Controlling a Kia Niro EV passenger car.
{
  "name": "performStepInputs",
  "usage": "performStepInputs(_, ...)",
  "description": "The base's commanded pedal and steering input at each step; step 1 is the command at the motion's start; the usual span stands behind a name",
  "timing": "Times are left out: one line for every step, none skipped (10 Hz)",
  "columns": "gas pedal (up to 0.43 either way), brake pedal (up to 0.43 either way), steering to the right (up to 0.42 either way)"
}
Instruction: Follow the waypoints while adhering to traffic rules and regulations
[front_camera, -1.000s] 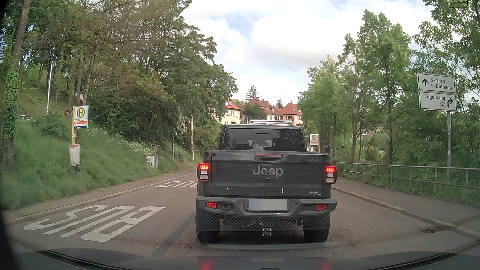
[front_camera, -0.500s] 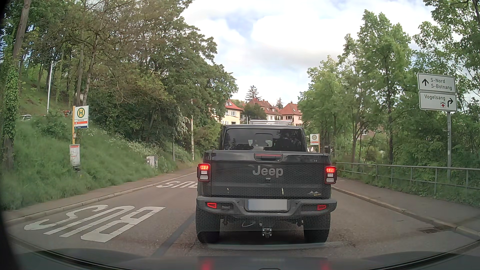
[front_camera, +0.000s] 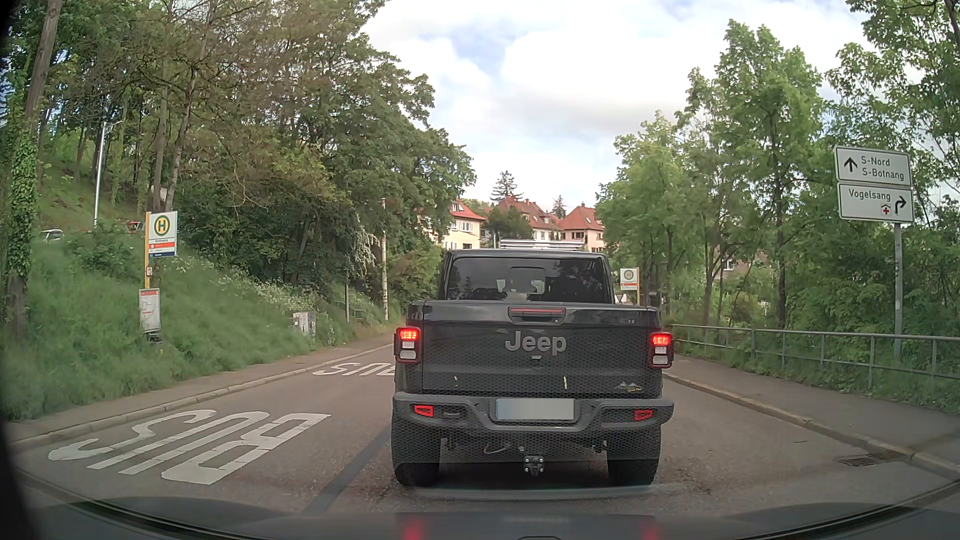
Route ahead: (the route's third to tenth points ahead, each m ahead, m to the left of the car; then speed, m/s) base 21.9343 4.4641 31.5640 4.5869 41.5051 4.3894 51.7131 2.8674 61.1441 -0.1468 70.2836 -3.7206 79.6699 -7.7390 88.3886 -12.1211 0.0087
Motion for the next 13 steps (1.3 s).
performStepInputs(0.0, 0.0, 0.004)
performStepInputs(0.0, 0.0, 0.004)
performStepInputs(0.0, 0.0, 0.004)
performStepInputs(0.0, 0.0, 0.004)
performStepInputs(0.0, 0.0, 0.004)
performStepInputs(0.0, 0.0, 0.004)
performStepInputs(0.0, 0.0, 0.004)
performStepInputs(0.0, 0.0, 0.004)
performStepInputs(0.0, 0.0, 0.004)
performStepInputs(0.0, 0.0, 0.004)
performStepInputs(0.0, 0.0, 0.004)
performStepInputs(0.0, 0.0, 0.004)
performStepInputs(0.0, 0.0, 0.004)
